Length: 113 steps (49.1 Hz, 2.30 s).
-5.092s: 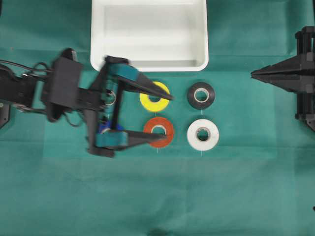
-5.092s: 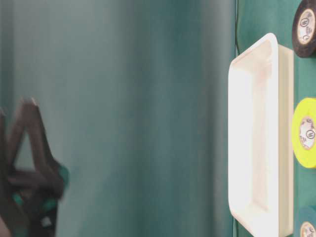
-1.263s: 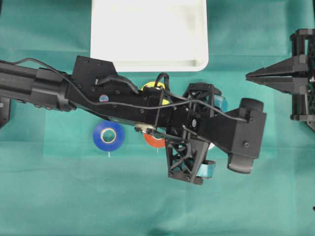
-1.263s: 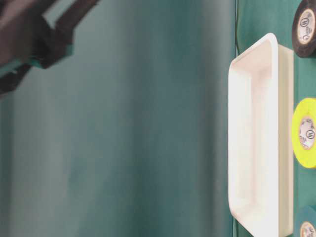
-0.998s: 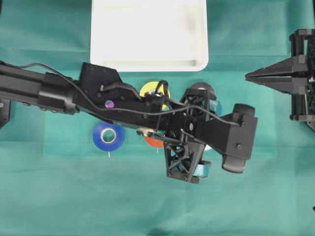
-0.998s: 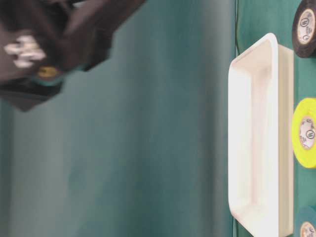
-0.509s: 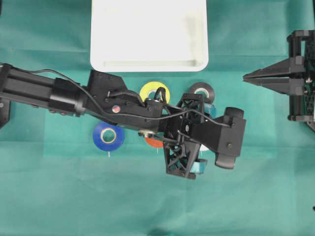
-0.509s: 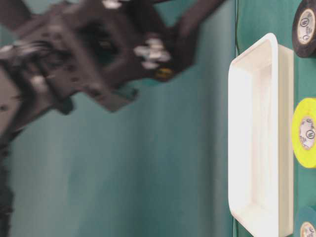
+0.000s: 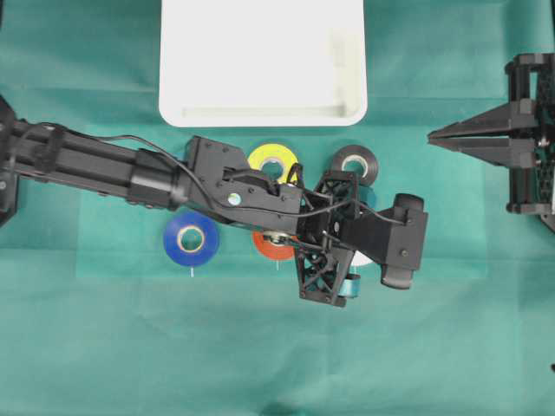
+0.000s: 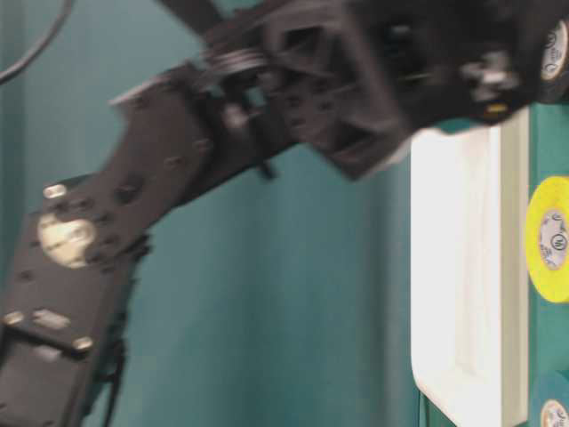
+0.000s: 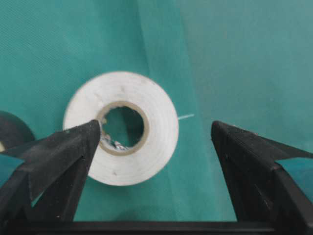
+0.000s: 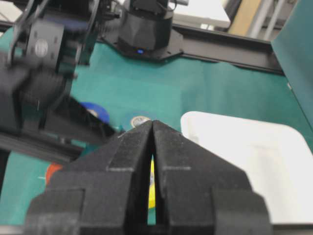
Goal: Place the tape from the fixed location into the white case.
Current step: 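Lower the open left gripper onto the white tape roll's hole, then close the left gripper on the white tape roll's inner rim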
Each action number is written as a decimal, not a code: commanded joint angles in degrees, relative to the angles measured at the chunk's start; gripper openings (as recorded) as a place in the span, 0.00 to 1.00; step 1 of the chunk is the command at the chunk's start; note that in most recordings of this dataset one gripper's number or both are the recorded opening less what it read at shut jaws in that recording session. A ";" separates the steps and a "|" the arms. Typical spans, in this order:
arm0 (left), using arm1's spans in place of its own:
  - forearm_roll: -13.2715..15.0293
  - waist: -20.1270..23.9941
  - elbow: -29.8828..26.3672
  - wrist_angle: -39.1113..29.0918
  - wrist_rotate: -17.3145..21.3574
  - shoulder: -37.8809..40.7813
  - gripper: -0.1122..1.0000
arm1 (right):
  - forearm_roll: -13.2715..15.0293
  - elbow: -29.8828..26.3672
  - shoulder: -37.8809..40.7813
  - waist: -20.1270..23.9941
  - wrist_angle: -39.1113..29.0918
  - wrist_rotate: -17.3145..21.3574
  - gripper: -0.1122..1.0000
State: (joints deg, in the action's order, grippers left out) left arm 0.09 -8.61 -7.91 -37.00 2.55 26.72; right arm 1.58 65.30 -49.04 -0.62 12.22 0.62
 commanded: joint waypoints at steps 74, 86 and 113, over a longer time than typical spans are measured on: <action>-0.09 -0.09 1.67 3.87 -1.58 3.34 0.91 | 0.09 -1.41 1.14 0.00 0.26 -0.09 0.10; -0.09 0.00 1.67 3.43 -1.67 3.34 0.54 | 0.18 -1.41 1.14 0.00 0.26 -0.09 0.10; -0.18 -0.09 1.41 3.25 -1.67 3.16 0.35 | 0.18 -1.41 1.14 -0.09 0.18 -0.09 0.10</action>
State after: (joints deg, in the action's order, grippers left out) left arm 0.00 -8.61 -5.89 -33.57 0.97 31.11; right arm 1.67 65.30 -48.08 -0.62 12.22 0.62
